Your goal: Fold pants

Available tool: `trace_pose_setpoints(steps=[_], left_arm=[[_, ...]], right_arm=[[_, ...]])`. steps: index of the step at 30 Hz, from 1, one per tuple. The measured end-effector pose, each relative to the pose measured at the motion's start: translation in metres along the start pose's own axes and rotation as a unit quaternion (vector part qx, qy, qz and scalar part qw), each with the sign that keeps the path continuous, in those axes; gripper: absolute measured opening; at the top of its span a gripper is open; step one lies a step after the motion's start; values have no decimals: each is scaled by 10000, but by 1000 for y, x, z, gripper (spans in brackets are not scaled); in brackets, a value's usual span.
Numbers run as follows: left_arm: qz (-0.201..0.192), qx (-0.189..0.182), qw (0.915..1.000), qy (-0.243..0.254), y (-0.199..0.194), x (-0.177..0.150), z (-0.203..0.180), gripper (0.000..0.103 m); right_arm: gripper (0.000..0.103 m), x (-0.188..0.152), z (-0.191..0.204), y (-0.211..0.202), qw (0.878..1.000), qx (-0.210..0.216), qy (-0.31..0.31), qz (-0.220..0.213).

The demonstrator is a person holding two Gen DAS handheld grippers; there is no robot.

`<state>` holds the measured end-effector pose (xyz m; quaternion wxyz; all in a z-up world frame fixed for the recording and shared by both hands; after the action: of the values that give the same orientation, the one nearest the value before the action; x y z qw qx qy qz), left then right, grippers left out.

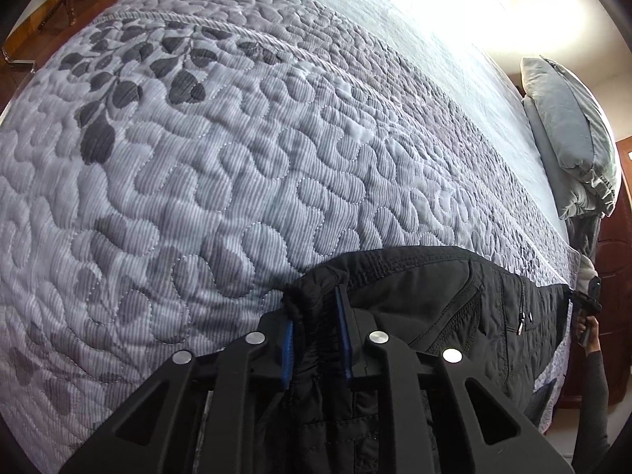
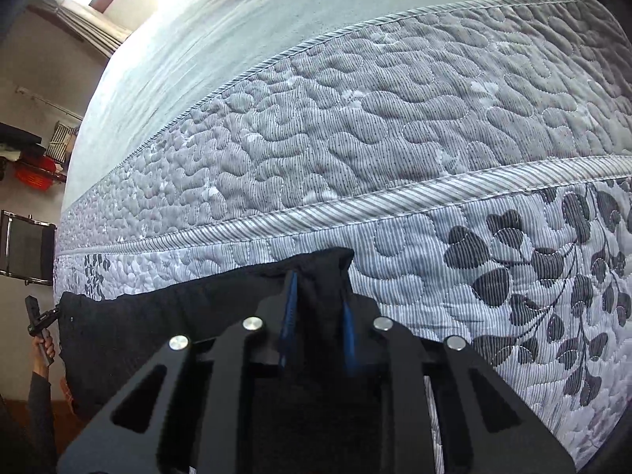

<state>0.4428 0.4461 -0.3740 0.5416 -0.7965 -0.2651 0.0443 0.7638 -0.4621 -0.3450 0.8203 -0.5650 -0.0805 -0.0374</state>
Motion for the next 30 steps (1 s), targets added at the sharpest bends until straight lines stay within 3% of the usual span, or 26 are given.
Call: trace_pose_setpoints(steps=[10, 20, 30], left_arm=[[-557, 51, 9983, 156, -49, 2, -24, 14], [-984, -297, 9934, 500, -125, -13, -58, 14], [-1258, -404, 9878, 820, -187, -52, -82, 14]], right_arm=[[6, -20, 26, -90, 9967, -25, -110, -803], [5, -81, 45, -199, 9903, -135, -54, -1380], [5, -159, 37, -223, 9871, -258, -47, -1582]])
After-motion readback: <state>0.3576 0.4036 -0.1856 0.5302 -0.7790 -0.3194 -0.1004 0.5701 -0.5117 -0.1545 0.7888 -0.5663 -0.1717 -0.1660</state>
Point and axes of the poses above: each gripper's, at about its wrist camera, not at the fingertips, and y roughly the way its jaws point, z to its left, x to its top, the point moved 4 cm from there along y, roughly the way its jaws point, and after that the axes turned 3 degrees about y, right-handed, at the moved point
